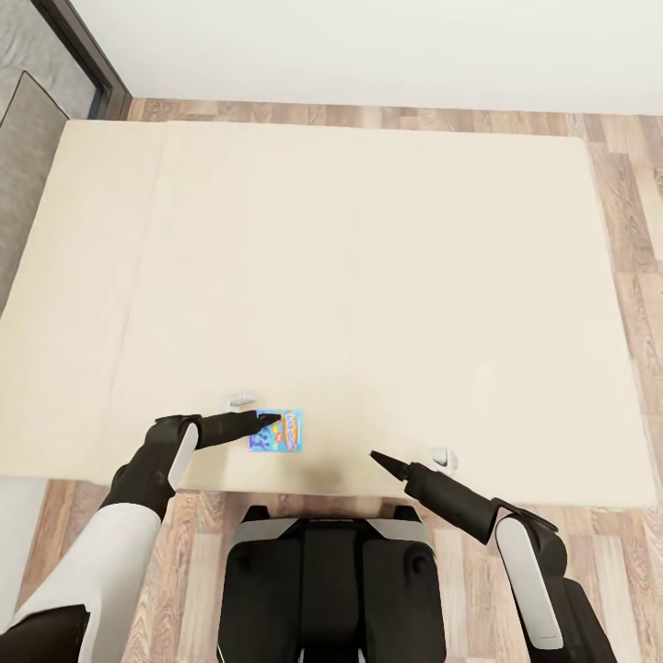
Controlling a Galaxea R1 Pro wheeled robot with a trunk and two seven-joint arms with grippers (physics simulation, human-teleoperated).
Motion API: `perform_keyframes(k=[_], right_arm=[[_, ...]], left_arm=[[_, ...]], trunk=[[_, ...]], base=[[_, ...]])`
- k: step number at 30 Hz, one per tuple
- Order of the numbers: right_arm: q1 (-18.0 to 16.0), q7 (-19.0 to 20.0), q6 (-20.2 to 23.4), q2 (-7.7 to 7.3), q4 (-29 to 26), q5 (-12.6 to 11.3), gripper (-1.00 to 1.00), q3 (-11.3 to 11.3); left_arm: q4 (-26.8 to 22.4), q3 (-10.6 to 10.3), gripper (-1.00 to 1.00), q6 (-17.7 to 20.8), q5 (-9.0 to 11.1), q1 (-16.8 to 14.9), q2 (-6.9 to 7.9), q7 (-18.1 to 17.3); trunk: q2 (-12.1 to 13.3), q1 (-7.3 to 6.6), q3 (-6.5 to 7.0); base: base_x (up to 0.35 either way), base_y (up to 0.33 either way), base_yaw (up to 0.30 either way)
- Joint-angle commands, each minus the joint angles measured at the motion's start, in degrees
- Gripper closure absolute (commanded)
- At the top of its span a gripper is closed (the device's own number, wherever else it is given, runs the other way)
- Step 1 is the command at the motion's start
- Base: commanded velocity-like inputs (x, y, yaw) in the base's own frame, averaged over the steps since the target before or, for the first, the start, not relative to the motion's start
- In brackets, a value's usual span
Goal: Put all the toys in the child's room - the three board games (two on the bed and one on the table), the two jigsaw puzzles on the table, and the tennis ball on the table - inside the toy box on the table in the child's room.
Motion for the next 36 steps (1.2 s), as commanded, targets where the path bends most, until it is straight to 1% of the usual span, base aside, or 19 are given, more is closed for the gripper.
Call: perform_keyframes(k=[1, 12, 23, 36], right_arm=[[-0.03, 0.26, 0.38, 0.06, 0.00, 0.08, -1.00, -0.17], [-0.03, 0.22, 0.34, 0.06, -0.01, 0.14, -1.00, -0.16], [-0.03, 0.17, 0.30, 0.06, 0.04, 0.32, -1.00, -0.15], [-0.03, 0.26, 0.36, 0.06, 0.00, 0.25, -1.00, -0.15]], left_arm=[[-0.03, 0.08, -1.00, 0.49, 0.38, -0.02, 0.01, -0.02], [-0.03, 0.07, -1.00, 0.50, 0.31, -0.01, 0.26, -0.03], [0.05, 0.11, -1.00, 0.54, 0.29, -0.02, 0.37, -0.03], [0.06, 0.12, -1.00, 0.59, 0.27, -0.01, 0.44, -0.03]], trunk=[[-0.09, 0.03, -0.06], [-0.09, 0.03, 0.23], [-0.09, 0.03, 0.25], [-0.09, 0.03, 0.25]], base=[[-0.018, -0.061, 0.000], [-0.002, -0.008, 0.000], [-0.046, -0.058, 0.000], [-0.003, -0.004, 0.000]])
